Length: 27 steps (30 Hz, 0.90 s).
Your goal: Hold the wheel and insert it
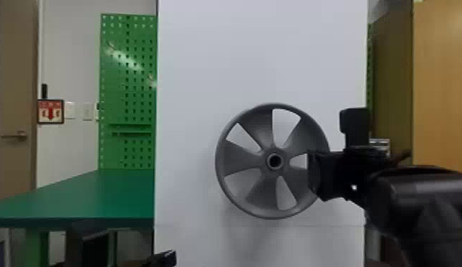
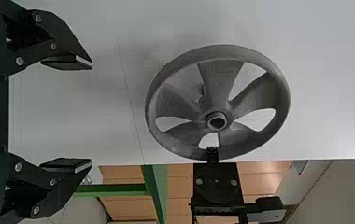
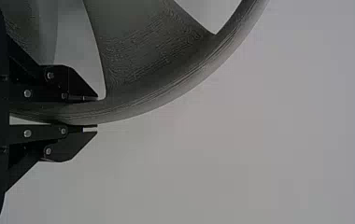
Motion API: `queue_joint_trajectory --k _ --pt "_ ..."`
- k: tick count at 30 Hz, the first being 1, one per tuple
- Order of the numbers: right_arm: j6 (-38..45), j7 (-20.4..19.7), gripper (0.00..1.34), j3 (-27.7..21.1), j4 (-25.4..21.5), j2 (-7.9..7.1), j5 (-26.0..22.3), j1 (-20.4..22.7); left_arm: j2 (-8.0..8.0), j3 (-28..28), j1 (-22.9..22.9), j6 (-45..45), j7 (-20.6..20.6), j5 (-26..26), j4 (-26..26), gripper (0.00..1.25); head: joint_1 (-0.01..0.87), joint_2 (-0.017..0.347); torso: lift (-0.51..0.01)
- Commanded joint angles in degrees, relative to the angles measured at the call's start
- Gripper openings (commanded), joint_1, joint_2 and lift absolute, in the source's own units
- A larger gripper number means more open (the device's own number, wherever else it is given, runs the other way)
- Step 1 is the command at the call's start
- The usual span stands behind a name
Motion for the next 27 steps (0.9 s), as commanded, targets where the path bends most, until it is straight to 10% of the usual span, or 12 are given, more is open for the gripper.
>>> queue_joint_trajectory --k 1,14,18,27 --pt "-0.49 -0.57 0.32 -0.12 0.0 0.03 -0.97 0.23 0.06 0.0 0.0 -0.09 -0.09 0.08 0.01 0.75 0.0 0.005 -0.497" --pt "-1.54 -0.92 0.93 -0.12 0.0 -0.06 -1.5 0.58 0.06 0.08 0.09 -0.18 0.0 0.08 0.01 0.75 0.0 0.005 -0.497" --pt "-1.81 -0.92 1.33 -0.12 0.0 -0.14 -1.68 0.67 0.06 0.0 0.09 -0.18 0.0 0.08 0.01 0.75 0.0 0.005 -0.497" --pt "-2.25 -0.92 1.34 -0.12 0.0 -0.23 -1.77 0.76 0.06 0.0 0.09 -0.18 0.0 0.08 0.01 0.75 0.0 0.005 -0.497"
